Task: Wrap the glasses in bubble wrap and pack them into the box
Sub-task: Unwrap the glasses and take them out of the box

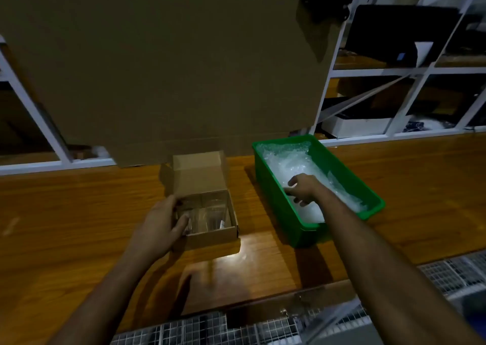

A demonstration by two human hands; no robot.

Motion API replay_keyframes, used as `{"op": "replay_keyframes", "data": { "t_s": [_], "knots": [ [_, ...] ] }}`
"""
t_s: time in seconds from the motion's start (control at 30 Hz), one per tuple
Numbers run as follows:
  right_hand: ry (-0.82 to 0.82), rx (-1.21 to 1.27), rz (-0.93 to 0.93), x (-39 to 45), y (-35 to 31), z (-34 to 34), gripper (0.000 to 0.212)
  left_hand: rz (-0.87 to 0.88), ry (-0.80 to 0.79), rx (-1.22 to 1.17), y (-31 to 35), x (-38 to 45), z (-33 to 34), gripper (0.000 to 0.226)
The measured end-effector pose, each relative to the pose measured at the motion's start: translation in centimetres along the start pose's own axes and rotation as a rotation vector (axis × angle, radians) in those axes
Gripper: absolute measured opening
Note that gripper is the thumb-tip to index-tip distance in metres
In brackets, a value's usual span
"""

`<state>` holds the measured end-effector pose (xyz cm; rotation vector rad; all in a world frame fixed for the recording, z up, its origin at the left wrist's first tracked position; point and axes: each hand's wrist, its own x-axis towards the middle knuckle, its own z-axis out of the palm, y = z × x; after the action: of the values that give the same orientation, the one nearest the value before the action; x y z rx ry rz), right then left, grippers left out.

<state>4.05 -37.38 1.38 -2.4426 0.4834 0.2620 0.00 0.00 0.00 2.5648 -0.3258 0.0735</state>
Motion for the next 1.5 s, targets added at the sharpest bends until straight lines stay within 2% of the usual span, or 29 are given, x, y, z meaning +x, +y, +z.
{"op": "replay_keyframes", "data": {
  "t_s": [0.1,0.2,0.3,0.4,0.53,0.67,0.77,0.87,0.93,1.0,1.13,1.23,1.33,1.4,1.5],
  "knots": [
    [-0.035,-0.048,0.031,-0.2,-0.3,0.3,0.033,-0.004,0.012,-0.019,0.0,0.4,0.1,0.039],
    [0.088,-0.002,0.022,0.0,0.1,0.1,0.006,-0.012,-0.011,-0.046,-0.1,0.4,0.3,0.036],
    [0.294,0.177,-0.041,-0.2,0.1,-0.5,0.008,-0.011,-0.013,-0.080,-0.4,0.5,0.4,0.035],
    [0.485,0.251,-0.202,-2.0,-1.7,-0.4,0.013,0.013,0.010,-0.198,-0.2,0.5,0.5,0.035],
    [0.638,0.130,-0.391,-5.3,-5.8,0.6,0.012,0.031,0.028,-0.425,-0.1,0.7,0.2,0.035],
    [0.750,-0.158,-0.590,-10.0,-10.3,3.7,0.008,-0.077,-0.062,-0.818,0.8,0.9,-1.1,0.029],
    [0.710,-0.392,-0.725,-12.9,-12.9,8.1,0.025,-0.167,-0.159,-1.144,1.5,0.5,-1.9,0.029],
    [0.599,-0.488,-0.788,-14.9,-14.2,13.1,0.043,-0.173,-0.294,-1.368,0.5,-0.3,-2.0,0.043],
    [0.533,-0.531,-0.820,-15.9,-14.5,16.2,0.052,-0.159,-0.336,-1.401,-0.7,-1.0,-1.8,0.045],
    [0.464,-0.551,-0.832,-16.7,-14.8,18.8,0.051,-0.197,-0.333,-1.438,-1.8,-1.8,-1.5,0.040],
    [0.336,-0.436,-0.879,-18.1,-15.0,21.2,0.043,-0.299,-0.197,-1.378,-4.4,-3.0,-1.2,0.027],
    [0.256,-0.045,-0.747,-18.6,-13.8,21.6,0.033,-0.384,-0.120,-1.339,-7.1,-3.7,-1.0,0.027],
    [0.416,0.286,-0.395,-17.8,-11.9,21.0,0.014,-0.454,-0.145,-1.235,-9.1,-4.8,-1.0,0.028],
    [0.393,0.333,-0.188,-16.9,-10.7,20.0,0.013,-0.468,-0.129,-1.165,-9.9,-5.3,-1.1,0.029],
    [0.226,0.128,-0.209,-16.7,-10.3,19.9,0.033,-0.474,-0.044,-1.134,-10.7,-5.9,-0.8,0.025]
  ]
}}
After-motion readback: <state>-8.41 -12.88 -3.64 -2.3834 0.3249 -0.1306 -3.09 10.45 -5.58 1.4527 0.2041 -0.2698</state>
